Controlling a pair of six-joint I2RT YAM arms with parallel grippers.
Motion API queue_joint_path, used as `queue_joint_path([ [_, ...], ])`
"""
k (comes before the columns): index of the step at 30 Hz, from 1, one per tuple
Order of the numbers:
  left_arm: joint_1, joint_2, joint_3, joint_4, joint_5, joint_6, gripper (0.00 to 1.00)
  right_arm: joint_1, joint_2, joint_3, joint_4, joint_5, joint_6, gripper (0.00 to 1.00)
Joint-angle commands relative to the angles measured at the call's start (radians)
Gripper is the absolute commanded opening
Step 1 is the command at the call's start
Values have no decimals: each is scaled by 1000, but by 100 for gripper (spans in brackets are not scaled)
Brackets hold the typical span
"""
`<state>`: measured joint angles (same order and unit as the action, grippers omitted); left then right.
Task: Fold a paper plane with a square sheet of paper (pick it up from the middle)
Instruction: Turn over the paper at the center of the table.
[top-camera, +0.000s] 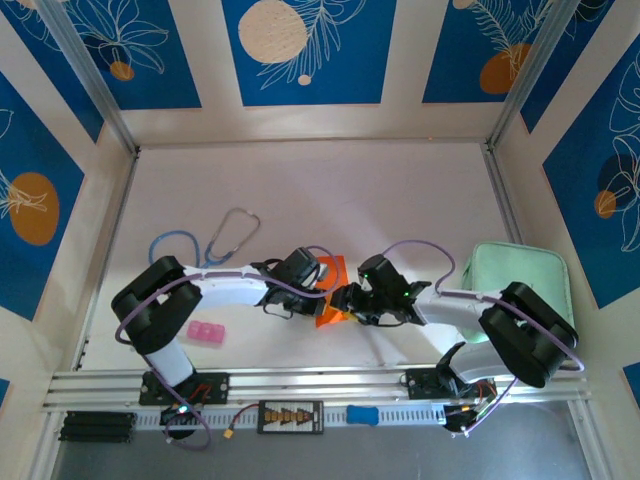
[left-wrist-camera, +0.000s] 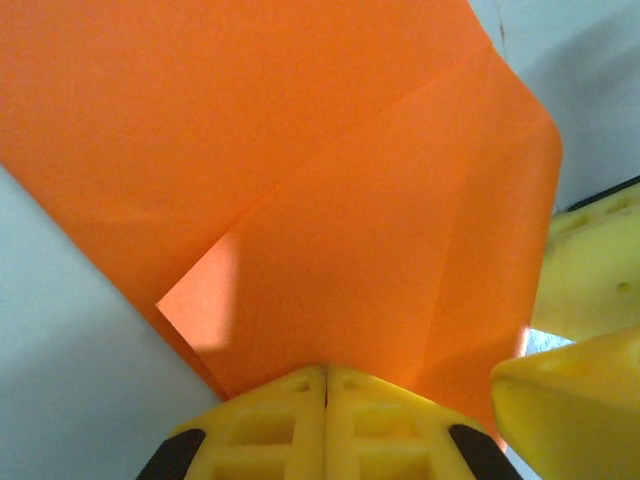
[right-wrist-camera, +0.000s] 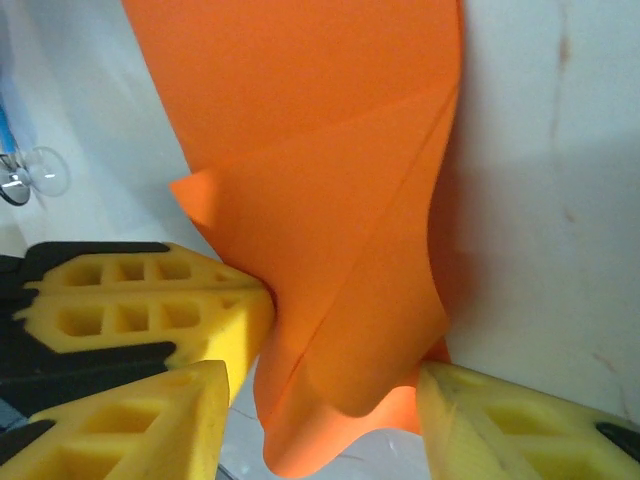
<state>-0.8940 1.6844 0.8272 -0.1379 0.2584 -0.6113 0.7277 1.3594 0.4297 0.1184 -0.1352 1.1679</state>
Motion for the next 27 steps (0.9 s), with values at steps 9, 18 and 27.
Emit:
queue_joint_path([
  [9,6,12,-4,-39,4,4,0,-82,70,40,77,-55,-86,57],
  [18,6,12,1,-47,0,5,0,-132,124,64,126,-121,-133,51],
  [27,7,13,0,-47,1,6,0,-164,157,105,120,-204,-235,49],
])
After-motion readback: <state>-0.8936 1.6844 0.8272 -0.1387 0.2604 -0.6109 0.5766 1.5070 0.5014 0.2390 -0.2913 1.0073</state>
